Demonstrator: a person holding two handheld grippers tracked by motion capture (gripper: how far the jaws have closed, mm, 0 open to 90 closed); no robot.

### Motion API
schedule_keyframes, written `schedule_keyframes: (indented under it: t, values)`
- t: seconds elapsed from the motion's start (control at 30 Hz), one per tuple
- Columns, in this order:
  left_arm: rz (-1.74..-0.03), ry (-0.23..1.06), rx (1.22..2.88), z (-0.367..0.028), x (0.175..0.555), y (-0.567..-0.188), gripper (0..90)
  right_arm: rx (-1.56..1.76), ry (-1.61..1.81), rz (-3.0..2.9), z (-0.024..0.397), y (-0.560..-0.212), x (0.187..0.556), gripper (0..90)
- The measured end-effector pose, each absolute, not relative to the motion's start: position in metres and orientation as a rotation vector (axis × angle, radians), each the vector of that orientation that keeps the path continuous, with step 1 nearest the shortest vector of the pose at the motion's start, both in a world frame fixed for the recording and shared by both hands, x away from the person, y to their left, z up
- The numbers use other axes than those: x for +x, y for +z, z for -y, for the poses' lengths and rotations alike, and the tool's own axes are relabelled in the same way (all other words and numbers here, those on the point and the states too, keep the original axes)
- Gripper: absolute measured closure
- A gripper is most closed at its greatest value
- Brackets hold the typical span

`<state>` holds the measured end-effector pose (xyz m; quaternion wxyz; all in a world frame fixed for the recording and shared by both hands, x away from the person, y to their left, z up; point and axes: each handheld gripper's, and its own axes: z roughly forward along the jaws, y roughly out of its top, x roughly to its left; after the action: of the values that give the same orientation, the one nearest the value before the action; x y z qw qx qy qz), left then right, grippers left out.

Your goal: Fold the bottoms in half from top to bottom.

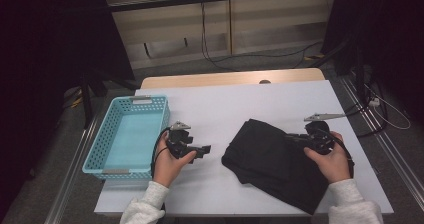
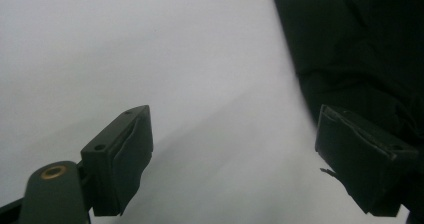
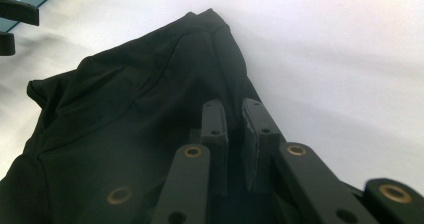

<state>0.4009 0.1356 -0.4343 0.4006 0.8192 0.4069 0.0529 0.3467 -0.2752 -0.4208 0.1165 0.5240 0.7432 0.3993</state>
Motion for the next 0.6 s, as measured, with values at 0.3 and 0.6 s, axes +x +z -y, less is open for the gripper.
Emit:
schedule_keyframes:
  t: [0.3,0.6]
  values:
    - [-1.028,0.124,2.076,-0.135,0.4,-0.435,15.7,1.536,1.158,-2.189,0.279,-0.422,0.338,81.6]
    - [-1.025,0.125,2.078,-0.134,0.4,-0.434,15.7,1.543,1.155,-2.184,0.287,-0.422,0.33,81.6]
